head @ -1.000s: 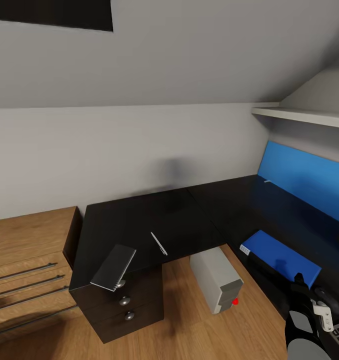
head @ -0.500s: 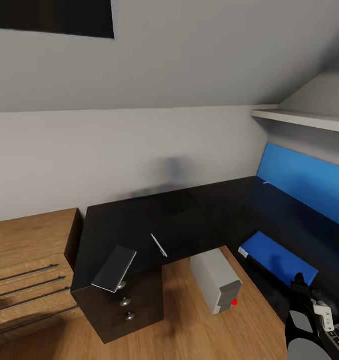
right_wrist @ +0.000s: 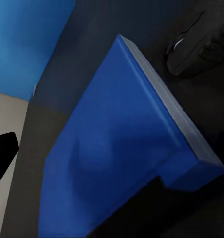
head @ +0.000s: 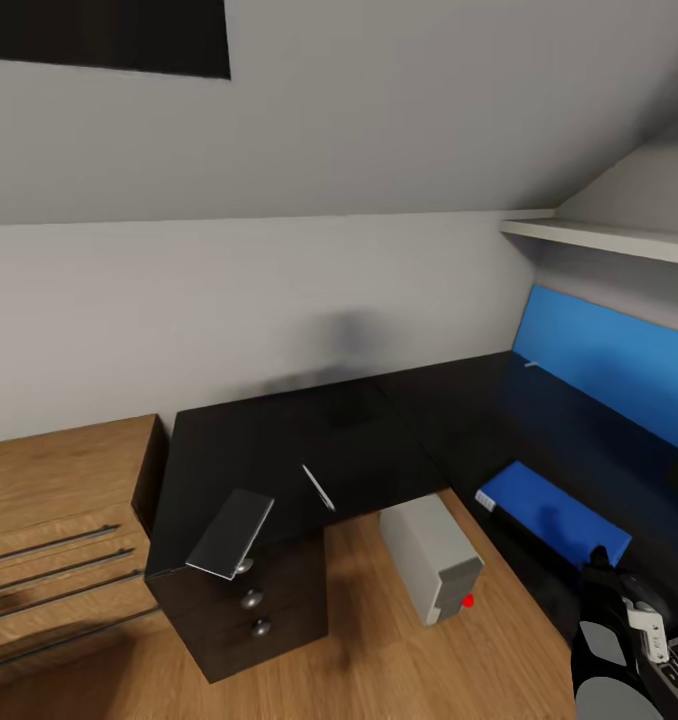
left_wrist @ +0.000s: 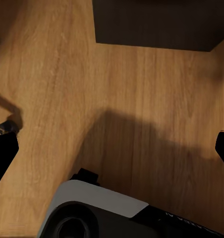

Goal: In the bedroom, organize the workspace by keeping the computer under the desk, ensuring the monitor is on the desk, placing the keyboard on the desk next to the monitor, placing the mouse on the desk next to the keyboard, moving the folder from the swivel chair onto the desk next to the mouse, stacking the notebook on top of the folder with the pen on top of the notebook, and positioning the swivel chair next to the desk.

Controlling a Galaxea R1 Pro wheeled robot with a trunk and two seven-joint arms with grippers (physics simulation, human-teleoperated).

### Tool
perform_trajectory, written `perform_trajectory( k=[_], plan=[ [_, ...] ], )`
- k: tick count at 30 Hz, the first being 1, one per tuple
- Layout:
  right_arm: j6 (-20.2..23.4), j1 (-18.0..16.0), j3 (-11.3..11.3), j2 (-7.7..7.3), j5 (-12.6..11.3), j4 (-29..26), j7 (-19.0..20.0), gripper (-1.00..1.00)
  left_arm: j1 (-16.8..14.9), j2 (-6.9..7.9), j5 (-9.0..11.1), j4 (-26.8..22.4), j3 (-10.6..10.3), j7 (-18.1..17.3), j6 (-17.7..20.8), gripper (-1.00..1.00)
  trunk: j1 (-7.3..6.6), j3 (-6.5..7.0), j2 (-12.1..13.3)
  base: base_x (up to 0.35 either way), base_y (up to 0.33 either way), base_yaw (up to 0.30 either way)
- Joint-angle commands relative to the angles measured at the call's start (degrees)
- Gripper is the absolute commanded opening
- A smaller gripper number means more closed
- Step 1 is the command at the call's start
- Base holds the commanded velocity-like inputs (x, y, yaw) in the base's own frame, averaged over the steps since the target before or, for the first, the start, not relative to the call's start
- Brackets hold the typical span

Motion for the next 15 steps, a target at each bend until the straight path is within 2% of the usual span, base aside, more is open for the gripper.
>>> perform_trajectory(
  k=[1,4,9,15],
  plan=[
    [0.1,-0.1,-0.3,0.03,-0.6,0.0,0.5,1.00,0.0,0.00,0.4,0.0,-0.2,0.1,-0.2,1.00,-0.02,-0.06,0.0,-0.262,0.000,0.000],
    [0.2,-0.1,-0.3,0.02,-0.6,0.0,0.6,1.00,0.0,0.00,0.4,0.0,-0.2,0.1,-0.2,1.00,-0.02,-0.06,0.0,-0.226,0.000,0.000],
    [0.2,-0.1,-0.3,0.01,-0.6,0.0,0.6,1.00,0.0,0.00,0.4,0.0,-0.2,0.1,-0.1,1.00,-0.02,-0.06,0.0,-0.053,0.000,0.000],
    [0.2,-0.1,-0.2,0.06,-0.6,-0.1,0.6,1.00,0.0,0.00,0.4,0.0,-0.2,0.1,-0.1,1.00,-1.34,1.01,2.4,-0.008,0.000,0.000]
  ],
)
